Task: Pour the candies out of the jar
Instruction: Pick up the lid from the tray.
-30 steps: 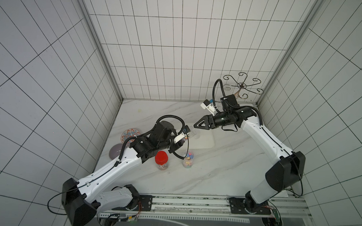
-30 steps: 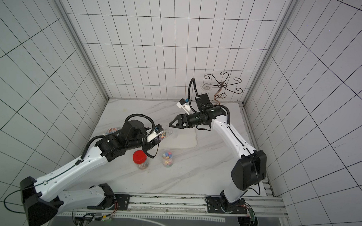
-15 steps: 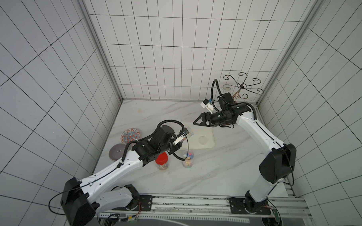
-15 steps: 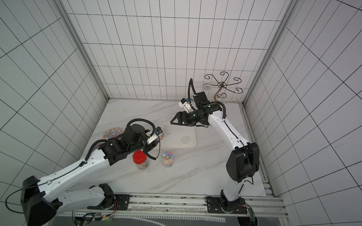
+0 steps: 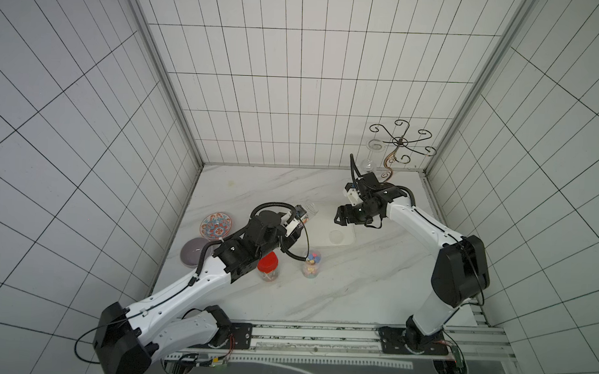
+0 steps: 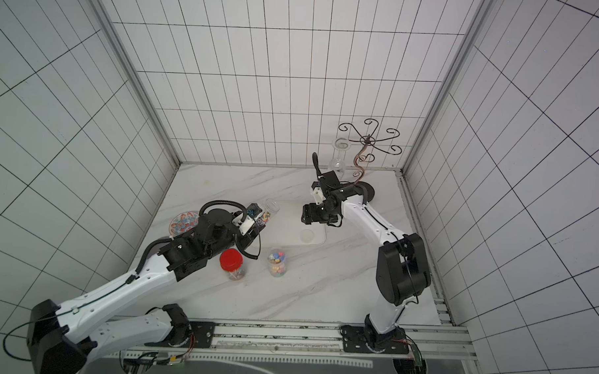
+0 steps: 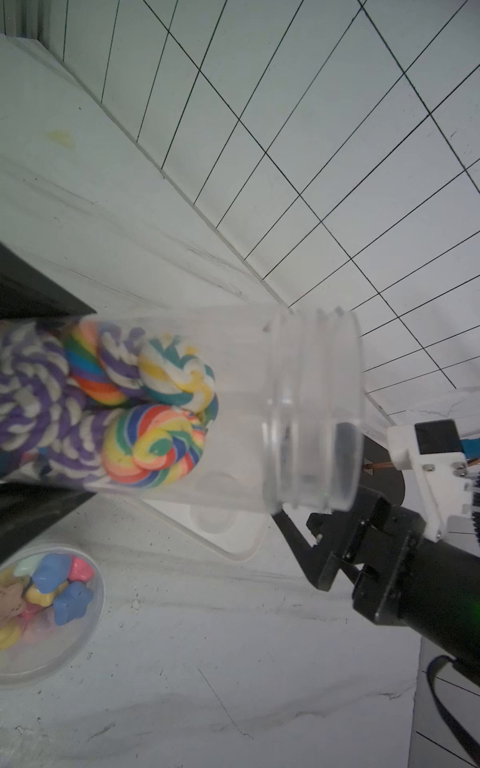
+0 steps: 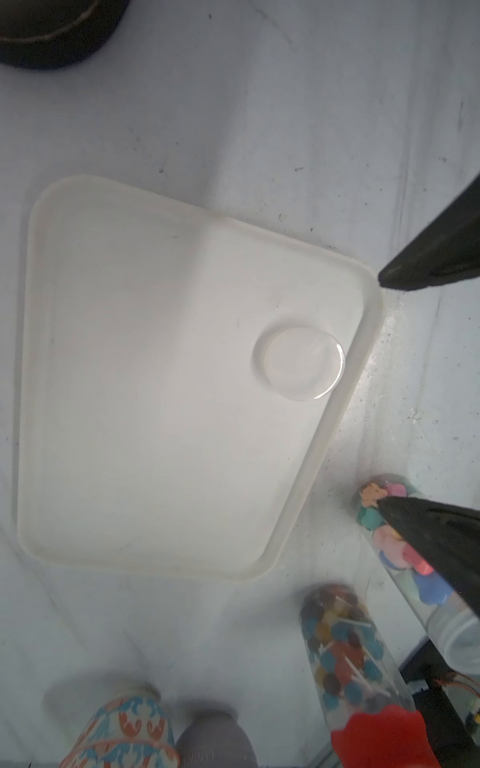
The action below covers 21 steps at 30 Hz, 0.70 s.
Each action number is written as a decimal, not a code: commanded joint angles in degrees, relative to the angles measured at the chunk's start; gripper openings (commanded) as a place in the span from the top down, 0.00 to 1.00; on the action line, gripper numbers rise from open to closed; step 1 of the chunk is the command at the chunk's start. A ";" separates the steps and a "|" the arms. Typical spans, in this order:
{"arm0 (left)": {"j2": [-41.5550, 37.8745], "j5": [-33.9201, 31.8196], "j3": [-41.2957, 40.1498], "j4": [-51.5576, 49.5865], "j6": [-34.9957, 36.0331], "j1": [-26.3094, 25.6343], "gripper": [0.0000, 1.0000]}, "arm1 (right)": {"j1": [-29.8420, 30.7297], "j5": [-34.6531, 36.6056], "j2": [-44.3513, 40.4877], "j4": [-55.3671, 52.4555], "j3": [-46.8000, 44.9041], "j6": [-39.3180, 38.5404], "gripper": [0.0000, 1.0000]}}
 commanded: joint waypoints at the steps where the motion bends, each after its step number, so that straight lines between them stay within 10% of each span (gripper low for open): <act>1: -1.69 0.38 -0.42 5.70 -3.04 1.49 0.55 | 2.26 7.97 0.84 4.33 -4.17 0.97 0.20; 21: -1.69 4.19 -0.23 5.48 -4.48 4.55 0.55 | 7.03 14.55 8.87 10.55 -7.08 3.21 0.21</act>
